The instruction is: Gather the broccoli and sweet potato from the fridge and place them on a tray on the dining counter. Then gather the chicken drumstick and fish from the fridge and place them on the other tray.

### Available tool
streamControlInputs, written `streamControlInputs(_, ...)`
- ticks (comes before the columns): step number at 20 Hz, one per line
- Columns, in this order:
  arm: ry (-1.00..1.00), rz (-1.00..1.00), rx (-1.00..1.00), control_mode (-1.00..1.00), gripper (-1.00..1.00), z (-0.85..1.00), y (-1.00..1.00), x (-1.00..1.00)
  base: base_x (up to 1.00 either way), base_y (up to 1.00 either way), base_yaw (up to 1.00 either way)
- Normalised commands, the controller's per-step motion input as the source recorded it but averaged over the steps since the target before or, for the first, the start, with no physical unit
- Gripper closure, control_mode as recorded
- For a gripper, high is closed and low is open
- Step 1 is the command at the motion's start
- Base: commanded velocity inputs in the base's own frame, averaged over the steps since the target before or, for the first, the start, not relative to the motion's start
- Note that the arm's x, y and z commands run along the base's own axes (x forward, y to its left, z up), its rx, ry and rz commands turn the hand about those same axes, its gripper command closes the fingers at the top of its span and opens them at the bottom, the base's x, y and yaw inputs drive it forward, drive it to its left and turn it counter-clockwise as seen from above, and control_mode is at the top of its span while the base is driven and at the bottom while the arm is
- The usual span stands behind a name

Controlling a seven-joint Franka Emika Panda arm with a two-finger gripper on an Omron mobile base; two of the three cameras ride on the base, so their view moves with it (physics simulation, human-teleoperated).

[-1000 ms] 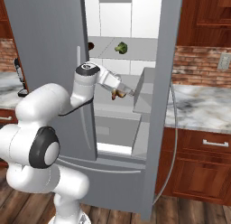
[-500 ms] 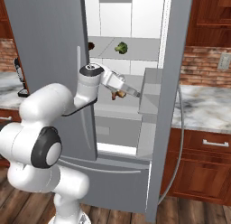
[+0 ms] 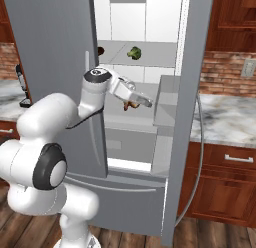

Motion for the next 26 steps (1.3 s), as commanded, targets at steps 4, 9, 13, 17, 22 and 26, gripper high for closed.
streamControlInputs(4,-0.17,0.14,0.0,-1.0,1.0,0.08,0.5,-0.39,0.0,0.0,0.0)
streamControlInputs(9,-0.06,0.24,0.0,-1.0,1.0,0.03,0.55,-0.38,0.0,0.0,0.0)
streamControlInputs(13,-0.05,0.27,-0.03,-1.0,1.0,0.02,0.79,-0.14,0.0,0.0,0.0)
streamControlInputs(17,0.0,0.4,-0.01,-1.0,1.0,0.02,0.59,0.0,0.0,0.0,0.0)
streamControlInputs(22,0.12,0.51,-0.01,-1.0,1.0,0.0,0.66,0.0,0.0,0.0,0.0)
streamControlInputs(26,0.08,0.5,-0.01,-1.0,-1.0,-0.02,0.64,0.0,0.0,0.0,0.0)
